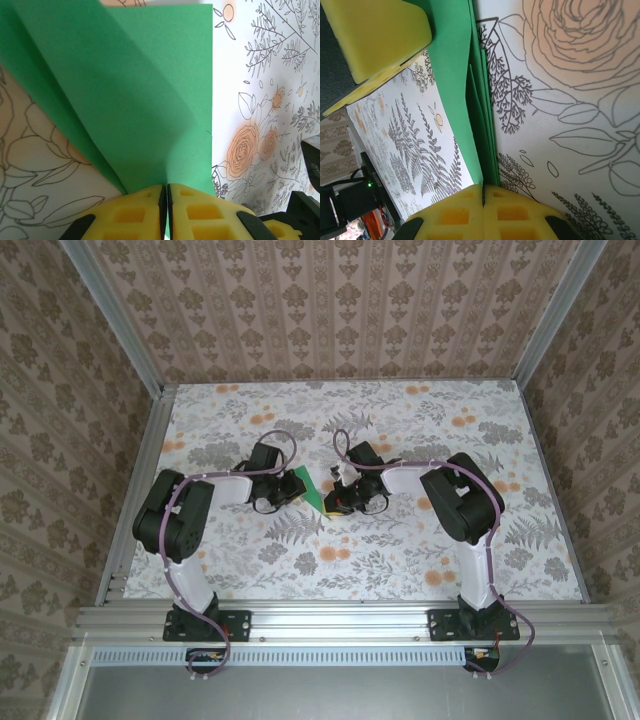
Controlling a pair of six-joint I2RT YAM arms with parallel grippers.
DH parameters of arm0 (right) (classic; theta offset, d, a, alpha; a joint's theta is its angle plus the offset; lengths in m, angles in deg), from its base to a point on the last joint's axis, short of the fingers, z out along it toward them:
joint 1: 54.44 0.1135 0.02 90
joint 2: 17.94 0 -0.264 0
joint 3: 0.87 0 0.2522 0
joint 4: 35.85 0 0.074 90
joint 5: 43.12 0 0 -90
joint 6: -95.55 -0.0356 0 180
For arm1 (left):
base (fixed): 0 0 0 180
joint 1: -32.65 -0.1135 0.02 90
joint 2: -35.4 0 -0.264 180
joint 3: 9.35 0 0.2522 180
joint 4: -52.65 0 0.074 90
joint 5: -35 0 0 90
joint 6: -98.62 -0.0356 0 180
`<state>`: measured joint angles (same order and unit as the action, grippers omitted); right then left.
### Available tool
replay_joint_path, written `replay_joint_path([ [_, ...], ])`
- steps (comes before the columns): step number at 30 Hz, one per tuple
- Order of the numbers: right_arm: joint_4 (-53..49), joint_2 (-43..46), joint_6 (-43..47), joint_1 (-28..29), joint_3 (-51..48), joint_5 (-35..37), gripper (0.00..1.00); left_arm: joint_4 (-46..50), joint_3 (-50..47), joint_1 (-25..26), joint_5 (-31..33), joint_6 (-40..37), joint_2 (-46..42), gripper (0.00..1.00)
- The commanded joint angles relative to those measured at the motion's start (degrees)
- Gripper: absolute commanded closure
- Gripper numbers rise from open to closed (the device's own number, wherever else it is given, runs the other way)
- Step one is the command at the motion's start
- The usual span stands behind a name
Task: Fold a paper plane with a square sheet of paper (pick it up from the middle)
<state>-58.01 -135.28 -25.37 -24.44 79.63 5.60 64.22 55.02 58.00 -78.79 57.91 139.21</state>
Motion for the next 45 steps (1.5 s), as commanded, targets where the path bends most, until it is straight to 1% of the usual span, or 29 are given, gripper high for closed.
replay_joint_path([
  [1,-8.0,2.0,1.3,-0.3,-1.2,5.2,0.94,6.1,0.4,-1.2,5.2,0.5,3.5,0.86],
  [5,-6.7,6.0,0.8,-0.2,-0.8,5.4,0.85,9.6,1.9,-1.1,5.9,0.4,4.4,0.86],
  [9,-5.3,8.8,1.2,0.4,-0.5,4.7,0.82,12.0,3.1,-0.9,6.6,0.0,5.1,0.86],
  [13,-5.5,8.7,1.9,2.1,1.3,3.5,0.81,13.4,4.1,-0.6,6.9,-0.2,5.8,0.86],
  [18,-8.1,6.1,3.2,4.2,4.7,5.0,0.83,14.2,4.8,-0.2,7.2,-0.4,6.1,0.86],
  [24,-13.8,2.5,5.2,4.8,8.5,10.0,0.85,14.8,5.0,0.0,7.4,-0.7,6.1,0.86],
  [29,-16.9,1.7,6.2,4.8,9.0,13.9,0.86,14.8,5.2,0.0,7.4,-0.7,6.5,0.86],
  [35,-18.2,1.5,6.8,4.7,8.4,16.9,0.87,15.3,5.3,-0.1,7.7,-0.9,6.6,0.86],
  [45,-18.9,0.6,7.3,4.7,8.1,17.3,0.87,15.7,5.4,-0.1,7.8,-1.0,6.5,0.86],
])
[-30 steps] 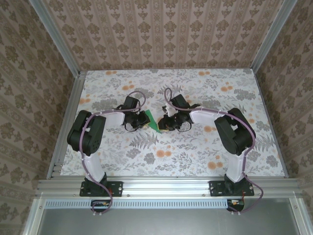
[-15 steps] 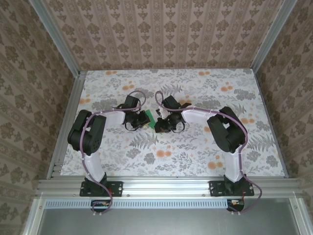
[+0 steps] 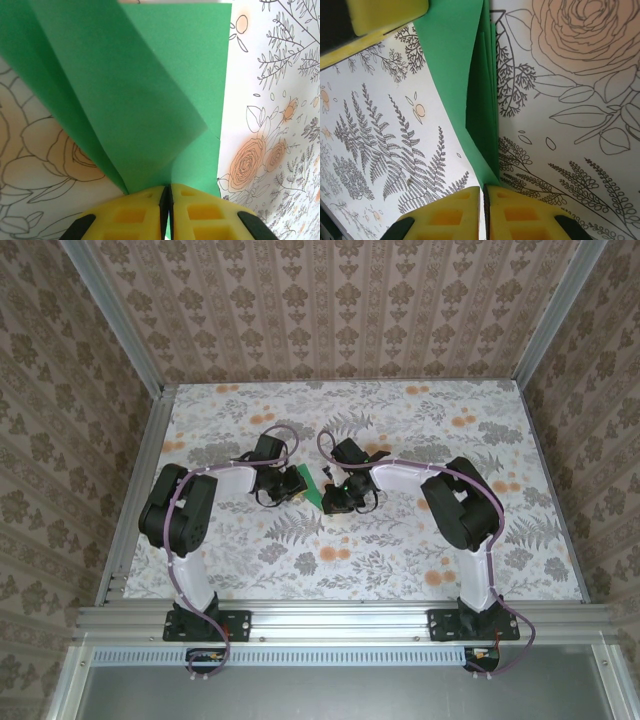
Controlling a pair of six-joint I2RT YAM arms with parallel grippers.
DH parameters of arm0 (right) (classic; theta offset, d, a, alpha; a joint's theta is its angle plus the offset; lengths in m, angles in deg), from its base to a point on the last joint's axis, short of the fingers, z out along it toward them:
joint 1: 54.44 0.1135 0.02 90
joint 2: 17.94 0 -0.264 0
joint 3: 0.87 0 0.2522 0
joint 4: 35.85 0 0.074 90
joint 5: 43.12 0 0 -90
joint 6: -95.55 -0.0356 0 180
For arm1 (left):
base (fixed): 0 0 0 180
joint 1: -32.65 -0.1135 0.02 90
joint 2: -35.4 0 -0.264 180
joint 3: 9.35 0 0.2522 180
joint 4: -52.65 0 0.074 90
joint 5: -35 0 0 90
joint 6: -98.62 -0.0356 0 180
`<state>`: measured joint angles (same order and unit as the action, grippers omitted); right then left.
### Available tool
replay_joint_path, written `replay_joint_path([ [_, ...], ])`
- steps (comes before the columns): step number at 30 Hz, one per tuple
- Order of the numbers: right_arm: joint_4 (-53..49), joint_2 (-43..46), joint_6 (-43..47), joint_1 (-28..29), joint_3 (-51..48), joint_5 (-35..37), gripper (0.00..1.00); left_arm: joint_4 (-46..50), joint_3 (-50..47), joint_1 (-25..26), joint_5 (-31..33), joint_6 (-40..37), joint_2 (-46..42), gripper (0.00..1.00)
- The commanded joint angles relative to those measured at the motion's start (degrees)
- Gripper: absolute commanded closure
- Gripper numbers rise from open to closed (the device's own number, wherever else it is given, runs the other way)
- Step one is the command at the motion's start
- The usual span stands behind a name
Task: Fold a paper plane with a square sheet of paper (pick it up from the middle)
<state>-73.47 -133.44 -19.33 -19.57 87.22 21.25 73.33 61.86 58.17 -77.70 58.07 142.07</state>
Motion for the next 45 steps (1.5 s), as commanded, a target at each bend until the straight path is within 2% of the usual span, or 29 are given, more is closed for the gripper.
replay_joint_path([
  [1,-3.3,-1.4,1.2,-0.1,0.3,1.2,0.87,6.6,-1.4,-0.3,6.6,-1.2,3.5,0.86],
  [12,3.5,2.0,-1.1,-1.6,0.5,-9.2,0.85,6.5,-1.5,-0.2,6.7,-1.3,3.0,0.86],
  [26,1.0,-3.2,0.0,-1.6,2.3,-9.2,0.86,6.3,-1.6,-0.2,6.4,-1.4,3.2,0.86],
  [45,-2.2,-4.8,2.3,-1.6,0.9,-5.0,0.86,6.5,-1.6,-0.3,6.9,-1.2,3.4,0.86],
])
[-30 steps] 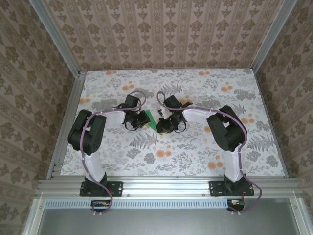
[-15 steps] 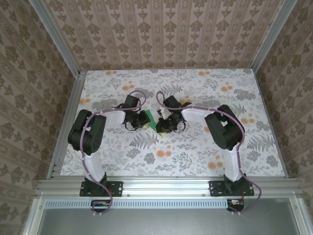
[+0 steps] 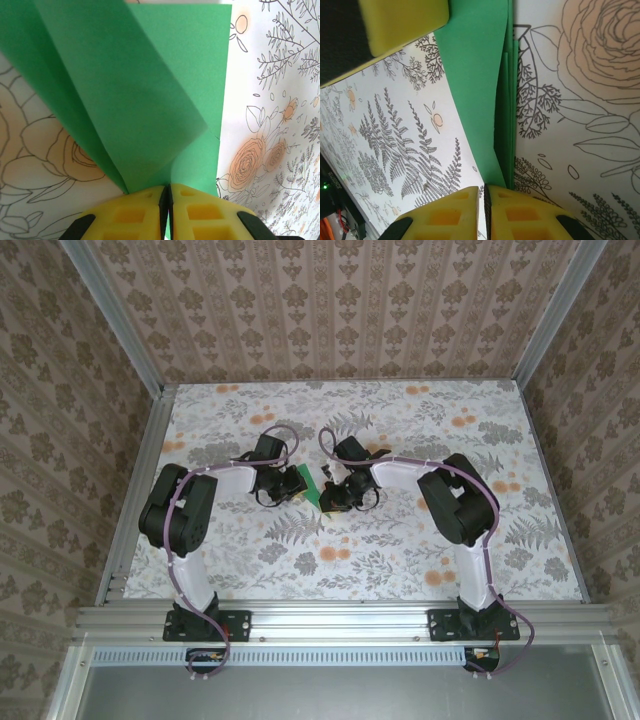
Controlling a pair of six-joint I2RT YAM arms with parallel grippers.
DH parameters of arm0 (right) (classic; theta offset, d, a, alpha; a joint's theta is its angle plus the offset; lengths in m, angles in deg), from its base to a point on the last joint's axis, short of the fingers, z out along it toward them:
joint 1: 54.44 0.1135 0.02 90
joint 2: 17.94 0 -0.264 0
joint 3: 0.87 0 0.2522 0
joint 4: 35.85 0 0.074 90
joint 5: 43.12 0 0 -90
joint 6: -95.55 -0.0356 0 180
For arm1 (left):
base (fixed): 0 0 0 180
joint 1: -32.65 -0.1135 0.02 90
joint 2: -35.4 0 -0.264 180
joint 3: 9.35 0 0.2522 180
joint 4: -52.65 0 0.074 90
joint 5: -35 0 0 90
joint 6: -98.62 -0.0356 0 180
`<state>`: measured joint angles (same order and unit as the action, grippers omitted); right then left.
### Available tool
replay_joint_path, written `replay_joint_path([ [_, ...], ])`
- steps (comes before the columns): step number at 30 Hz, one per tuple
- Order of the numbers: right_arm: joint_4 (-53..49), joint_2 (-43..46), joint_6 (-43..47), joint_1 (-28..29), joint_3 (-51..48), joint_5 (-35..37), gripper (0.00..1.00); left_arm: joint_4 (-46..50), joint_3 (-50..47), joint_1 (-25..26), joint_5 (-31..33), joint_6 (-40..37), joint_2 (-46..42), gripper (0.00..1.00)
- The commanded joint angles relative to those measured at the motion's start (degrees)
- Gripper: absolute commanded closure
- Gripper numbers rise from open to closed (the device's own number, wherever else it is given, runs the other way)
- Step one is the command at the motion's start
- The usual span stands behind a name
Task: Fold a paper plane with a square sheet of paper (pick it up from the middle)
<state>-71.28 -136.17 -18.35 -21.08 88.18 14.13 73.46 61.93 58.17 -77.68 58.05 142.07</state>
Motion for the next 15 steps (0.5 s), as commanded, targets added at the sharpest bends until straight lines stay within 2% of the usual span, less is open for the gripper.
replay_joint_path([
  [1,-4.5,-2.2,1.4,0.0,0.0,2.3,0.86,6.5,-1.6,-0.3,6.8,-1.2,3.4,0.86],
  [10,-6.3,-1.8,1.9,-0.1,-0.1,6.7,0.87,6.7,-1.6,-0.3,7.0,-1.3,3.5,0.86],
  [15,-5.6,1.1,2.9,0.0,-0.7,1.6,0.87,6.7,-1.7,-0.4,7.1,-1.2,3.6,0.86],
])
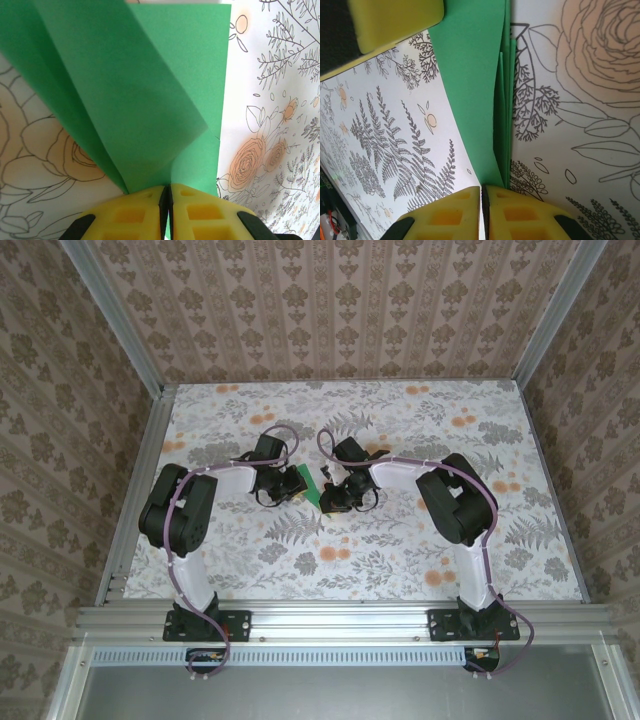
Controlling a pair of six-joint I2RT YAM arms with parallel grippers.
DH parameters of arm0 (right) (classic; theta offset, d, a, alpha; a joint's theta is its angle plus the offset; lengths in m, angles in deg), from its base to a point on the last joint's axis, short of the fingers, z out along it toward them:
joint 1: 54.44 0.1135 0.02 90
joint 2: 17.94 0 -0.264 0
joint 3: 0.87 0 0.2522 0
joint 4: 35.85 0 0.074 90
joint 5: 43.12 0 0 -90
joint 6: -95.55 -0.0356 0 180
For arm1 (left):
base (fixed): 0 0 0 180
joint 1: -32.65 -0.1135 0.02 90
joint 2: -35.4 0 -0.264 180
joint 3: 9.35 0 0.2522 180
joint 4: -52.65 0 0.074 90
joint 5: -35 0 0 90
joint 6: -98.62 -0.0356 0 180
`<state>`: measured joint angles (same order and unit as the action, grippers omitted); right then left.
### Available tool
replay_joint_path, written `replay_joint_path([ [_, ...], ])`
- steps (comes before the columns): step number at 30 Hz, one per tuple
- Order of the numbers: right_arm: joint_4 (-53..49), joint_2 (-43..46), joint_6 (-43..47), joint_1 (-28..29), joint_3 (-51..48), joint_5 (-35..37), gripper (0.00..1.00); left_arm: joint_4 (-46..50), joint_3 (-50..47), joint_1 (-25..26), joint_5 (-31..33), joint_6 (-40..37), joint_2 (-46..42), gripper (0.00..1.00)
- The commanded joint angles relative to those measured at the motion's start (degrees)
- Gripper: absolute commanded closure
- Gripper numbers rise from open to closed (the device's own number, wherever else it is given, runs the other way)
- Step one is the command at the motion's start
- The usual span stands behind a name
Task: Fold a paper plane with a square sheet of paper (pick it up from the middle)
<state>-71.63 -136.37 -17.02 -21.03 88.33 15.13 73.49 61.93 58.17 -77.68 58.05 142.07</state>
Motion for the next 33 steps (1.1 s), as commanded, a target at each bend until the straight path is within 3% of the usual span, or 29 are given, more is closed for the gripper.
replay_joint_path([
  [1,-5.6,1.4,2.0,-0.1,-0.9,0.0,0.87,6.7,-1.7,-0.4,7.2,-1.2,3.6,0.86],
  [19,-10.0,4.8,6.7,-0.4,-6.4,0.4,0.93,7.2,-1.5,-0.6,7.3,-1.3,3.8,0.86],
  [28,2.2,12.0,0.7,-0.3,-7.1,-3.3,0.88,6.9,-1.2,-0.6,6.6,-1.6,3.5,0.86],
  [33,2.9,9.4,-0.6,0.6,-3.5,-2.1,0.88,6.9,-0.8,-0.5,6.3,-1.7,3.6,0.86],
])
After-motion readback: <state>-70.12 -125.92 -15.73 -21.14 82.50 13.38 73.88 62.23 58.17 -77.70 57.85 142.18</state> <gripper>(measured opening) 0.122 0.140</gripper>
